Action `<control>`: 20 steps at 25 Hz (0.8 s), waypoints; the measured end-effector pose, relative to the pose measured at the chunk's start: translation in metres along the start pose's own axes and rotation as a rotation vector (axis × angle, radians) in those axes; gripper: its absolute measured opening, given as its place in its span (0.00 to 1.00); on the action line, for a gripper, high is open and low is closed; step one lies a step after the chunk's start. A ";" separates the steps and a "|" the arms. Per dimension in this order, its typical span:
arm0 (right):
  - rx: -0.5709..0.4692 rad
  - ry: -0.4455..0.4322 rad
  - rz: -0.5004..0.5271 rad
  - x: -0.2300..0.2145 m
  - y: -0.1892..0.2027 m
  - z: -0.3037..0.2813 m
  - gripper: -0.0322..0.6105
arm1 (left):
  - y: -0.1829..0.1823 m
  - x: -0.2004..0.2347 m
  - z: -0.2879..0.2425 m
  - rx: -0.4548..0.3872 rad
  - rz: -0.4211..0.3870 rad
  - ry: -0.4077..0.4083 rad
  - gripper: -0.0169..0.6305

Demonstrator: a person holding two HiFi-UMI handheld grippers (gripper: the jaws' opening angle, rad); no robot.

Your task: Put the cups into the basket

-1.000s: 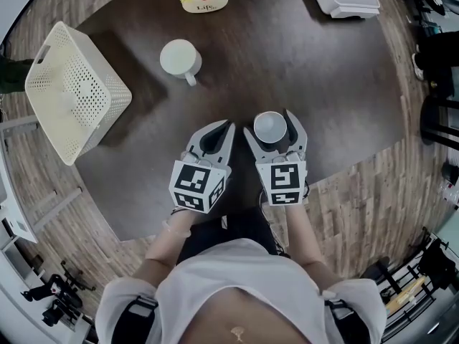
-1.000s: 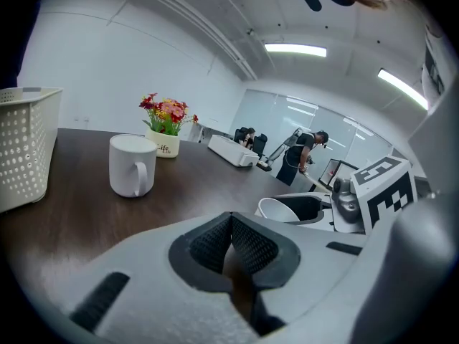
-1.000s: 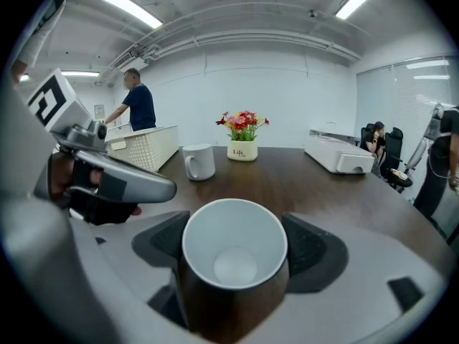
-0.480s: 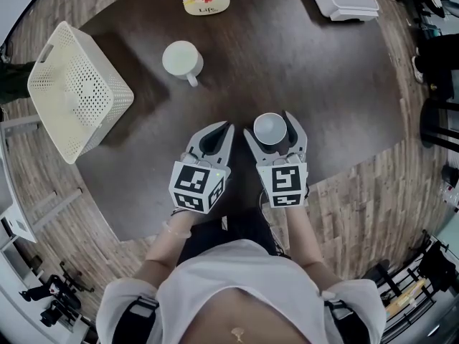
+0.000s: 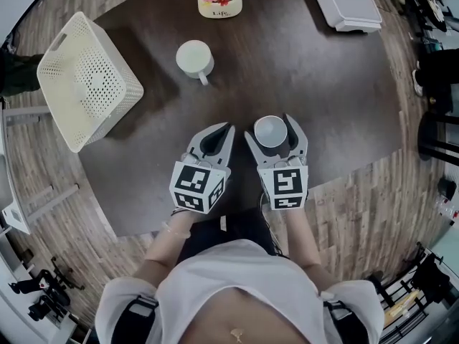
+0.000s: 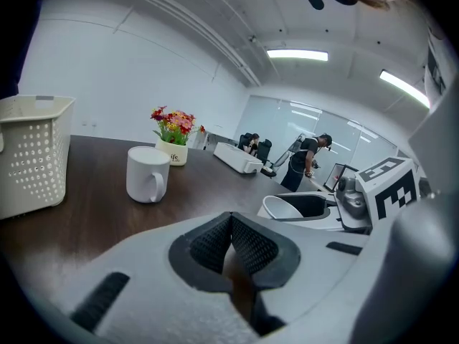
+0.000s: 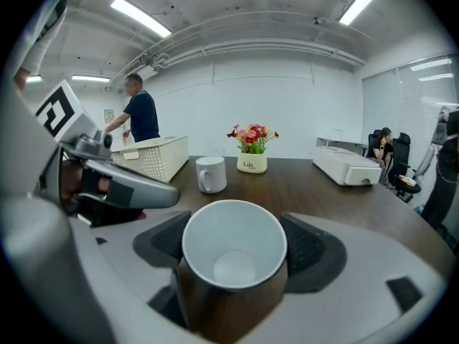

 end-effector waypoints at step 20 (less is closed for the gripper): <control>-0.061 -0.027 0.092 0.016 -0.065 0.031 0.66 | -0.055 -0.011 0.052 -0.161 -0.042 -0.019 0.04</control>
Point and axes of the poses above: the fingertips, and each gripper's own axes: z backward along the fingers, x to its left, y out of its underside, the point moved 3 cm from there along z, backward along the fingers, and after that the axes turned 4 degrees about z, right-handed, at the moved point
